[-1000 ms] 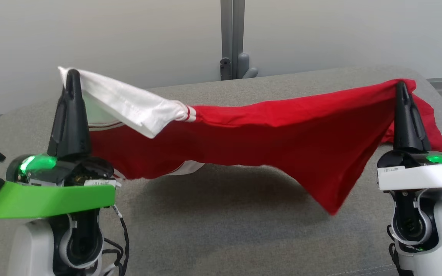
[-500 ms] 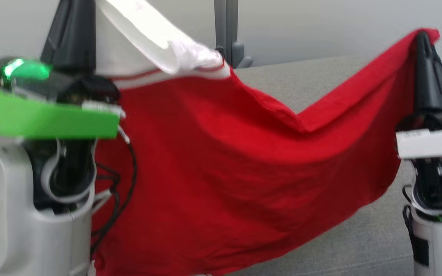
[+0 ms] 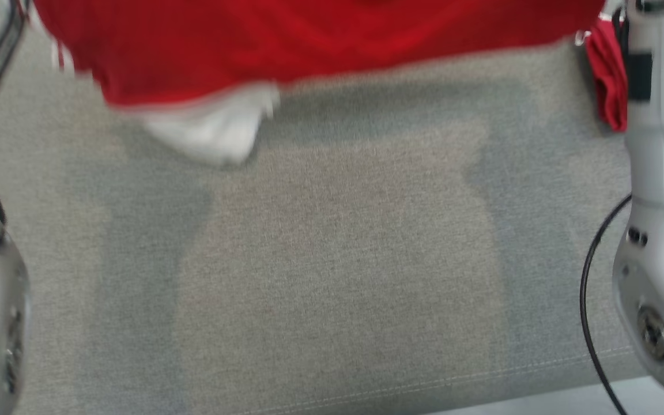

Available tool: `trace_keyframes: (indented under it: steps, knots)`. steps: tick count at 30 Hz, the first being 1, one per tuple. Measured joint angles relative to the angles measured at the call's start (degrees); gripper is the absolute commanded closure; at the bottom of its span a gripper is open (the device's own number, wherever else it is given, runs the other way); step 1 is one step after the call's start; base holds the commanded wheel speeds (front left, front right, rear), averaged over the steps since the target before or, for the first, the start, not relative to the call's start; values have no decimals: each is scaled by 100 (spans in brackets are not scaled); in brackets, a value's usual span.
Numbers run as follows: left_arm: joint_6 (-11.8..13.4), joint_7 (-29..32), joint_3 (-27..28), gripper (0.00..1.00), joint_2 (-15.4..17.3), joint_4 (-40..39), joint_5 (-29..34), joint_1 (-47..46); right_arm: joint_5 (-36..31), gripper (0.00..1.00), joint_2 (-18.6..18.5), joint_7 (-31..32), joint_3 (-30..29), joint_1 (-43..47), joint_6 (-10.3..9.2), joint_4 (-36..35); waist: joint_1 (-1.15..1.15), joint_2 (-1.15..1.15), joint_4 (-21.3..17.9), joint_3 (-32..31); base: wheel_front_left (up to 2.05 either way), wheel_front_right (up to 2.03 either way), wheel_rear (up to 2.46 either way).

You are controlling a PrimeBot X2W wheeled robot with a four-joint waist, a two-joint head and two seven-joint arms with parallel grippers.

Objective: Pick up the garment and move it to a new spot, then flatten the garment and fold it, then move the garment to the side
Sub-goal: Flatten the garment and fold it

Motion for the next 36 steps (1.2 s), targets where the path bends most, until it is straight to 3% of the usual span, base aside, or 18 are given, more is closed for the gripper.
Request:
trace_keyframes:
  steps: [5,10,16,21,28,36]
  knots:
    - [103,-662,-142,100,-58,1163,438,-1306,-753,100,9,-781,64,-1487,1,1663,0,0,-12,600,0,0,0]
    - [-11,-1591,-121,100,-359,1751,539,-2131,-1222,100,2,-1077,-96,-2404,0,2486,0,0,57,1140,0,0,0]
    - [-240,-1986,23,100,-364,2680,446,-1536,-1090,100,19,-1107,137,-2053,0,2905,1,0,210,1828,0,0,0]
    - [-455,-2045,236,100,-368,2905,296,-1125,-894,100,16,-1107,202,-1616,0,2894,1,0,309,2225,0,0,0]
    - [-761,-2062,681,100,-343,2282,289,-626,-396,100,12,-1107,93,-1246,0,2672,0,0,452,2603,0,0,0]
    - [-861,-2063,844,100,-244,566,-86,882,565,100,-134,-1107,602,-274,0,1973,0,0,474,2263,0,0,0]
